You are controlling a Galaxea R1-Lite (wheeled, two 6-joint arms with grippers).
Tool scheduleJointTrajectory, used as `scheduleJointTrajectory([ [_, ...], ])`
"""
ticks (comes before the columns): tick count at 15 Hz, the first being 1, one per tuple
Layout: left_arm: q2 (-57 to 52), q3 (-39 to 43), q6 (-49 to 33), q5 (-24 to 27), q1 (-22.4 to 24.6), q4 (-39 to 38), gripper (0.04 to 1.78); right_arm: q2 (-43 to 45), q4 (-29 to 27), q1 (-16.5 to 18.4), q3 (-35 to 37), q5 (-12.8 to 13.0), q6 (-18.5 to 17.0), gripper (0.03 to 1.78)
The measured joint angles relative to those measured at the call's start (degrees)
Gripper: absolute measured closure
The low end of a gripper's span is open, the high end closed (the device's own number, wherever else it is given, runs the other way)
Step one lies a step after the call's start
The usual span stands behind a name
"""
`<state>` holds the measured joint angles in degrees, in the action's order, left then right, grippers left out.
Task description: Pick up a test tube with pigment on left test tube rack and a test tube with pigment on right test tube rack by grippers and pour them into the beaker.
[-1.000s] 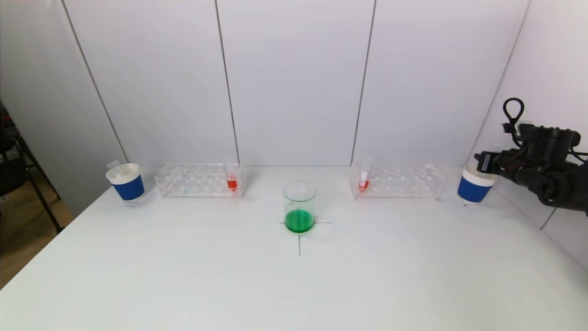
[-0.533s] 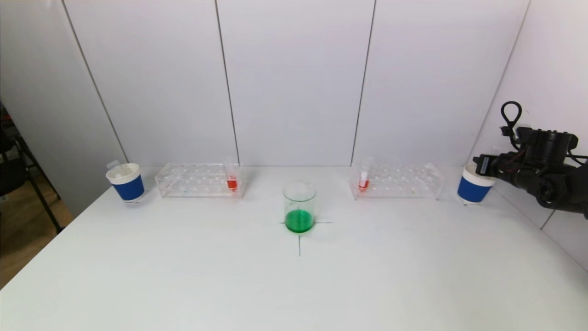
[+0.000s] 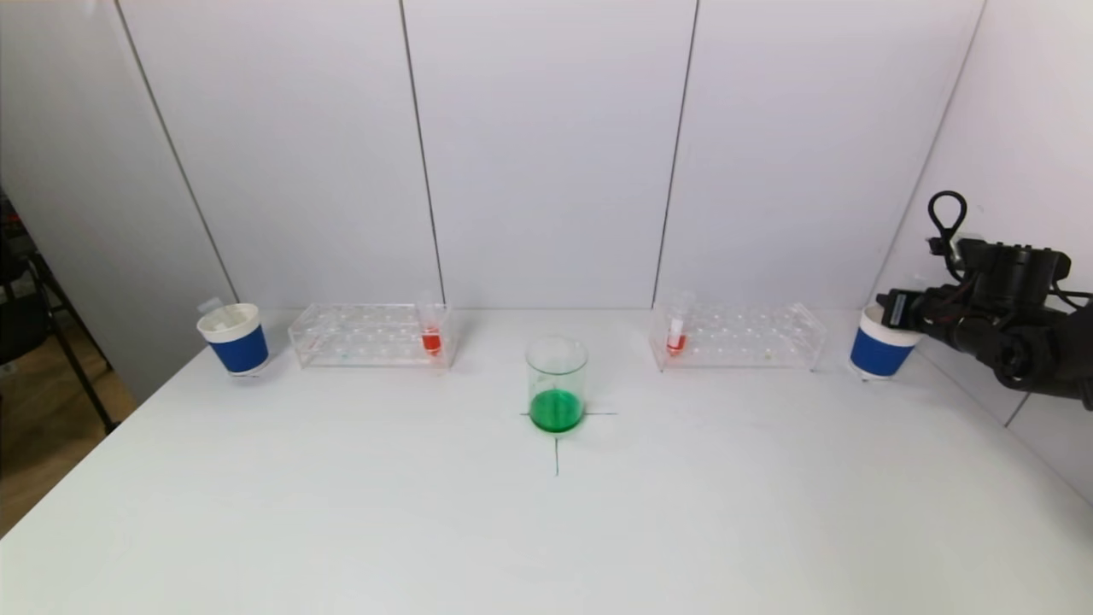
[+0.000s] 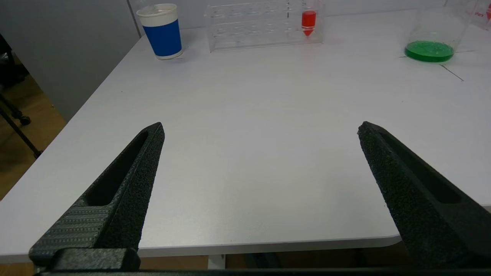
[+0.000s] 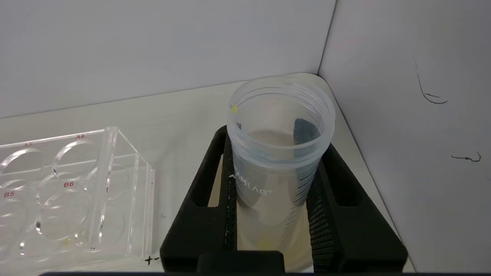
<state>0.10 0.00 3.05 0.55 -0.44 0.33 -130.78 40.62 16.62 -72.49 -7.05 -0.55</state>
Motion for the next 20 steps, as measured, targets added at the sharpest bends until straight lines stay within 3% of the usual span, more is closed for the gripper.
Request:
scheduleJointTrajectory([
  [3, 0.0, 0.0, 0.0, 0.0, 0.0, 0.0, 0.06, -0.1, 2.2, -0.1, 0.5, -0.1, 0.0, 0.94],
  [7, 0.0, 0.0, 0.0, 0.0, 0.0, 0.0, 0.06, -0.2, 2.3, -0.1, 0.7, 0.0, 0.0, 0.33],
  [10, 0.0, 0.0, 0.0, 0.0, 0.0, 0.0, 0.06, 0.4, 2.3, -0.1, 1.0, 0.0, 0.0, 0.07],
  [15, 0.0, 0.0, 0.0, 0.0, 0.0, 0.0, 0.06, 6.6, 2.3, -0.7, 5.7, 0.4, 0.0, 0.04],
  [20, 0.0, 0.0, 0.0, 0.0, 0.0, 0.0, 0.06, 19.8, 2.3, -2.4, 16.7, 1.6, 0.1, 0.04],
])
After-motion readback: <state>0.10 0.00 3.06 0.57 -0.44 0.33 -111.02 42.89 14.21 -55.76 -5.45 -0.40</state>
